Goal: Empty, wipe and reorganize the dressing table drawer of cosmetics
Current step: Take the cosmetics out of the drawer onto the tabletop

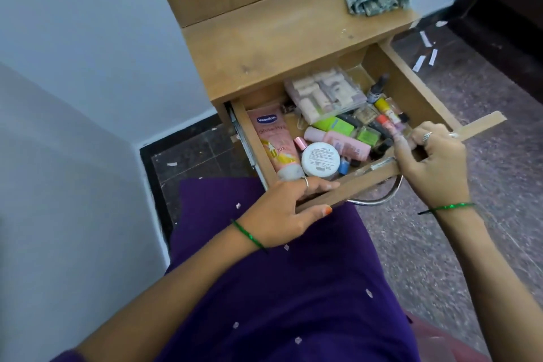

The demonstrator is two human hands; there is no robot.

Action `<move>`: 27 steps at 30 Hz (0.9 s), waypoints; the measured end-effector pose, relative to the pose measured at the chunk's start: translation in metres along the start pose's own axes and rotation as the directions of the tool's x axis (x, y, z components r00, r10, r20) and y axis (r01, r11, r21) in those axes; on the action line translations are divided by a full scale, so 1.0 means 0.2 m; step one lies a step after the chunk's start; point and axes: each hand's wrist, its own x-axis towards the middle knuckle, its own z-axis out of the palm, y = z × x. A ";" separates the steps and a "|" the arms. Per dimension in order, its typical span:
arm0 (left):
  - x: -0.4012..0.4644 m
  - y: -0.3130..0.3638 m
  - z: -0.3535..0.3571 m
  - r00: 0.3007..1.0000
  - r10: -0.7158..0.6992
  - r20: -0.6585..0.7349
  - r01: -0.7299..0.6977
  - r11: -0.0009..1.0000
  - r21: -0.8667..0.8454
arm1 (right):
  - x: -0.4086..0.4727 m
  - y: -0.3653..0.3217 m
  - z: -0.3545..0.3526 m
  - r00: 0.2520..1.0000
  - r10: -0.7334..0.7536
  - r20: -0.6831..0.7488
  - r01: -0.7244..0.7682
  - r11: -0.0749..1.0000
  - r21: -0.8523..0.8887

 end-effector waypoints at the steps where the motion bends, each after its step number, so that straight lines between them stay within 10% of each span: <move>1: -0.01 0.00 0.01 1.000 0.000 -0.009 0.000 1.000 0.003 | 0.00 0.00 -0.01 1.000 -0.005 0.006 0.005 1.000 -0.001; 15: 0.00 -0.02 0.02 1.000 -0.005 -0.006 0.005 0.997 -0.080 | 0.03 -0.06 -0.06 0.986 0.051 0.157 -0.053 0.999 0.003; 21: 0.01 -0.04 0.02 1.000 0.026 -0.010 -0.027 0.992 -0.121 | 0.16 -0.14 -0.05 0.895 0.177 0.410 -0.054 0.954 -0.294; 27: -0.01 -0.03 0.05 0.999 0.037 -0.016 -0.039 0.981 -0.190 | 0.30 -0.46 0.10 0.843 0.118 0.526 -0.111 0.993 -0.045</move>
